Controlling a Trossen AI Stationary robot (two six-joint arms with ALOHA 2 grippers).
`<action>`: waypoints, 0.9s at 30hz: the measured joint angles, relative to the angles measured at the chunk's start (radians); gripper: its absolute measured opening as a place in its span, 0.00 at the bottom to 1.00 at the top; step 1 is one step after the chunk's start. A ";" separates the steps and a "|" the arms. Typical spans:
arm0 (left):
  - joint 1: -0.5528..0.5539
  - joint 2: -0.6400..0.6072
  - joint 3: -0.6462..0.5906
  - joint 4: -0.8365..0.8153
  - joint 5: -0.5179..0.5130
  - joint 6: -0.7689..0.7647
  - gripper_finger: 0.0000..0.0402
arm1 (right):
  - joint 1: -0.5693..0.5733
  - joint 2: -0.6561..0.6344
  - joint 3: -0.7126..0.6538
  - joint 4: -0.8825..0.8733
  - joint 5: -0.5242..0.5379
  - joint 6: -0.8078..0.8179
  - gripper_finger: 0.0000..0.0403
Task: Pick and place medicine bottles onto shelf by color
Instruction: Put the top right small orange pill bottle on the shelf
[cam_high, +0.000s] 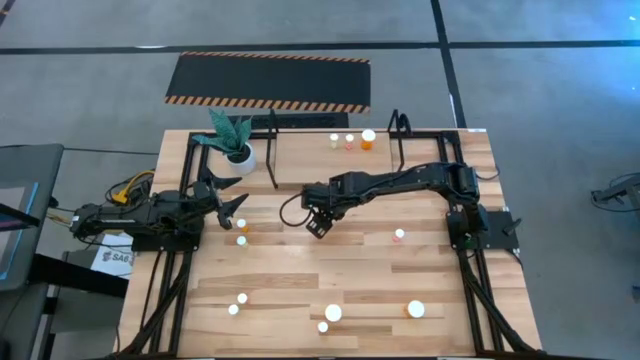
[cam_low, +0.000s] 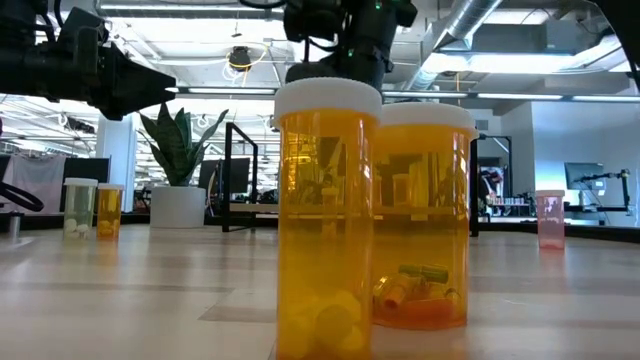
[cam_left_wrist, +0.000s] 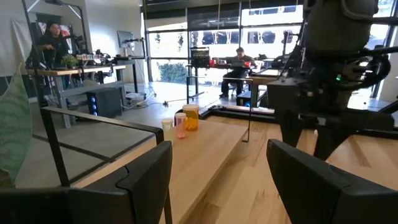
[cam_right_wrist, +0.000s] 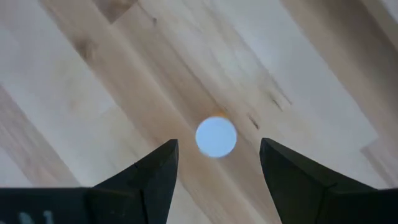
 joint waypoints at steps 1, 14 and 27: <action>0.000 0.000 0.000 0.000 0.000 0.000 0.62 | -0.001 0.000 -0.009 0.015 0.000 0.000 0.62; 0.000 0.000 0.000 0.000 0.000 0.000 0.62 | 0.007 0.004 -0.045 0.066 0.002 -0.012 0.62; 0.000 0.000 0.000 0.000 0.000 0.000 0.62 | -0.021 0.113 -0.042 0.122 -0.083 -0.052 0.62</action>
